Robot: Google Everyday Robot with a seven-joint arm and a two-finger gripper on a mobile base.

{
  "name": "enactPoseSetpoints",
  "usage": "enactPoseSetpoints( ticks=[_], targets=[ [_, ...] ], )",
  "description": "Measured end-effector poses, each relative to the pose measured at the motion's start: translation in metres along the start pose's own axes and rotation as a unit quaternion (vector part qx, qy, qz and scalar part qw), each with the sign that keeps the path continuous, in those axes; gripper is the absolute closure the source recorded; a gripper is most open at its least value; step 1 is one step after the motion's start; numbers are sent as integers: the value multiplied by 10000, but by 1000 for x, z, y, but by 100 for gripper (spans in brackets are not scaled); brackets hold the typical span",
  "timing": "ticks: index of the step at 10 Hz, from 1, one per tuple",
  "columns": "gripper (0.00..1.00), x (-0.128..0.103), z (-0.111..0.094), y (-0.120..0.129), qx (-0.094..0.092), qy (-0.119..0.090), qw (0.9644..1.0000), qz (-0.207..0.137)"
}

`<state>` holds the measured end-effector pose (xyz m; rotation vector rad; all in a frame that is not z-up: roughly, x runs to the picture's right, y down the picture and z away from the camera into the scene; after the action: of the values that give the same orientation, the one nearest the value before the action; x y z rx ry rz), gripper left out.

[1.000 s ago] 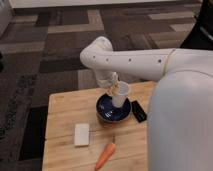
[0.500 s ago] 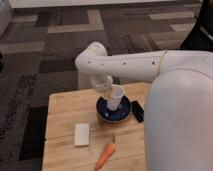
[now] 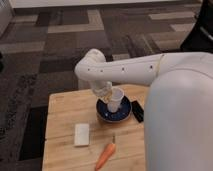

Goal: Place the ceramic cup in the ceramic bowl

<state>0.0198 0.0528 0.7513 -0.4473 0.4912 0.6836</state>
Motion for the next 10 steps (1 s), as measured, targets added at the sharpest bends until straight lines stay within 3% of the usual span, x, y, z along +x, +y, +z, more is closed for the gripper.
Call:
enactPoseSetpoints(
  ticks=[2, 3, 5, 7, 9, 10],
  targets=[
    [100, 0, 3, 3, 54, -2, 10000, -53],
    [93, 0, 3, 3, 118, 0, 9999, -60],
    [72, 2, 3, 3, 175, 28, 9998, -40],
    [42, 5, 3, 3, 209, 51, 9998, 14],
    [22, 6, 3, 2, 224, 55, 9997, 50],
    [20, 7, 4, 2, 211, 58, 9997, 60]
  ],
)
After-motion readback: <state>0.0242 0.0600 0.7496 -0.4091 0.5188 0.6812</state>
